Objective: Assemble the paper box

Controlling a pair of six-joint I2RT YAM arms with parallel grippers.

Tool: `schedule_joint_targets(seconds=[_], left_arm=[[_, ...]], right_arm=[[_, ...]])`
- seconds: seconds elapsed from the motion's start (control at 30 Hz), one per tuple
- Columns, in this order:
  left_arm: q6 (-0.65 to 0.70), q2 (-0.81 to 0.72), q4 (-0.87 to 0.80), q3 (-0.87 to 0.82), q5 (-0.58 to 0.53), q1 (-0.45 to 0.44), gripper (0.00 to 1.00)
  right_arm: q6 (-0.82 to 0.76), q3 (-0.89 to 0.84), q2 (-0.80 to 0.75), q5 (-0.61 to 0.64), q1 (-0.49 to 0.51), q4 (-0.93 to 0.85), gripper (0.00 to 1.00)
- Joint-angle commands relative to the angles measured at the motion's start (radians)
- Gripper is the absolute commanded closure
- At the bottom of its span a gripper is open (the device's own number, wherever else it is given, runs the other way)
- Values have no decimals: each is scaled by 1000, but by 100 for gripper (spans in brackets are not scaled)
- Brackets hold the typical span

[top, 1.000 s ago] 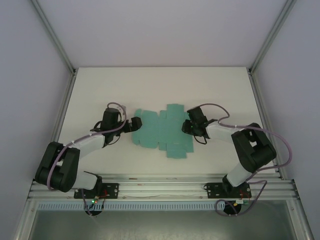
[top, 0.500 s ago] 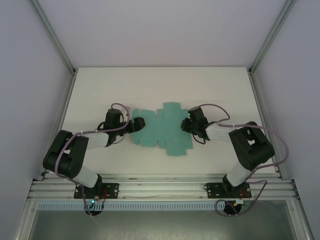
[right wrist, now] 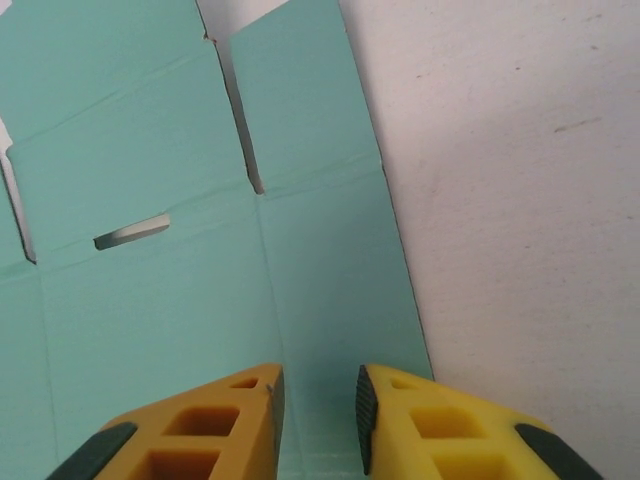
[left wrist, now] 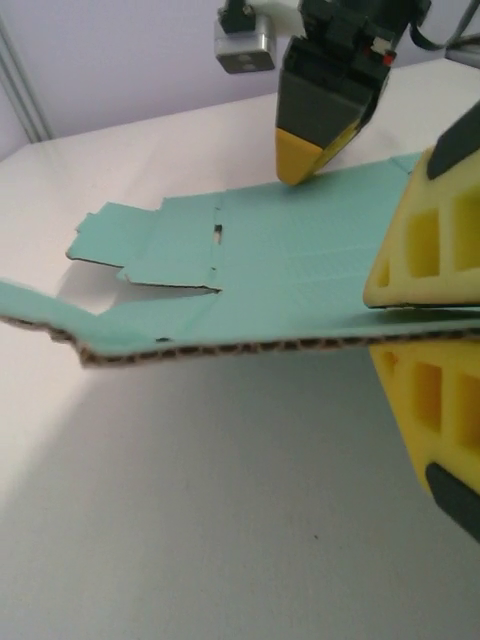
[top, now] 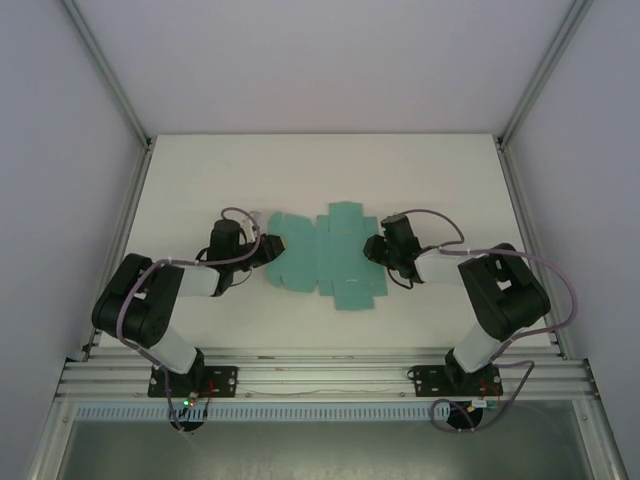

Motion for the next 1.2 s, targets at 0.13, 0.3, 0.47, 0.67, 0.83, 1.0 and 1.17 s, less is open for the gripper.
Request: schedule_joint_targets(seconds=[0.13, 0.3, 0.47, 0.67, 0.83, 1.0, 1.17], left_arm=[[-24, -86, 54, -16, 0, -4, 100], [-49, -179, 39, -13, -27, 2, 100], [-60, -303, -8, -7, -36, 24, 100], [-82, -460, -101, 17, -16, 46, 100], [-105, -561, -109, 3, -35, 47, 100], [-151, -588, -63, -6, -5, 47, 100], [-156, -590, -51, -5, -7, 47, 100]], right_arm=[[-17, -38, -55, -42, -36, -86, 62], [-77, -16, -165, -103, -75, -77, 38], [-145, -13, -302, -156, -107, -78, 3], [-208, -34, -425, -327, -186, -53, 0], [-198, -44, -464, -519, -247, 9, 1], [-182, -18, -429, -686, -248, 47, 11], [-188, 4, -386, -759, -248, 56, 41]])
